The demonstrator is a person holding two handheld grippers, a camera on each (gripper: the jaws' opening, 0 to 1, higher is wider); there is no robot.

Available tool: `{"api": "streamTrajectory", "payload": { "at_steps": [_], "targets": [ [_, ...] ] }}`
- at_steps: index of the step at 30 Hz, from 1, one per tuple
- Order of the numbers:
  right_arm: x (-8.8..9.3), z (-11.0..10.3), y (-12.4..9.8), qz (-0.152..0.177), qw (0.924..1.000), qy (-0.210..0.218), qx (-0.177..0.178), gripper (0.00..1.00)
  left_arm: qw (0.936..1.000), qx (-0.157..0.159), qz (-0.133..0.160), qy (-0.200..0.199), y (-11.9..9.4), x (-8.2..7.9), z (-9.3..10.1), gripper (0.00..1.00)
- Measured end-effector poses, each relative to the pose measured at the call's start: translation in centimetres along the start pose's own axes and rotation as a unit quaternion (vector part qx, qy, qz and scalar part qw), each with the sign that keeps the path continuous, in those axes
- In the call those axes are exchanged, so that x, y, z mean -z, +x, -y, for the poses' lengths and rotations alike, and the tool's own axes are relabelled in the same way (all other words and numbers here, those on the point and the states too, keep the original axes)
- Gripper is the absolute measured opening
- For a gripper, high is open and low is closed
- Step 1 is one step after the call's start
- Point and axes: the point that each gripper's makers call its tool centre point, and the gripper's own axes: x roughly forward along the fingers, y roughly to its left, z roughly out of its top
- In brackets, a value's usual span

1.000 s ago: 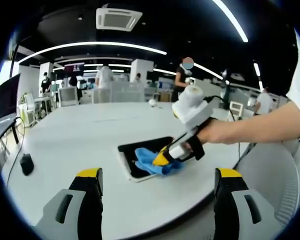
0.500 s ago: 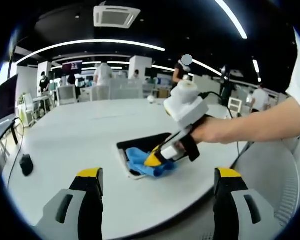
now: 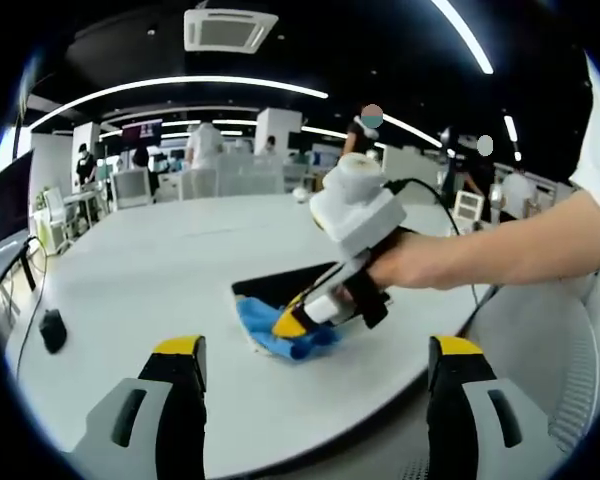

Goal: Wipe the mirror surface with the cleaning cloth until all visible marks leave the cleaned area.

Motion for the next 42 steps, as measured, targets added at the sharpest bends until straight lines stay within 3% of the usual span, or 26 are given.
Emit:
{"api": "streamTrajectory", "payload": {
  "at_steps": [42],
  "targets": [
    [-1.0,0.54,0.78,0.007,1.0,0.004,-0.005,0.05,0.9999,0.012,-0.007,-0.002,0.11,0.17,0.39,0.92]
  ]
}}
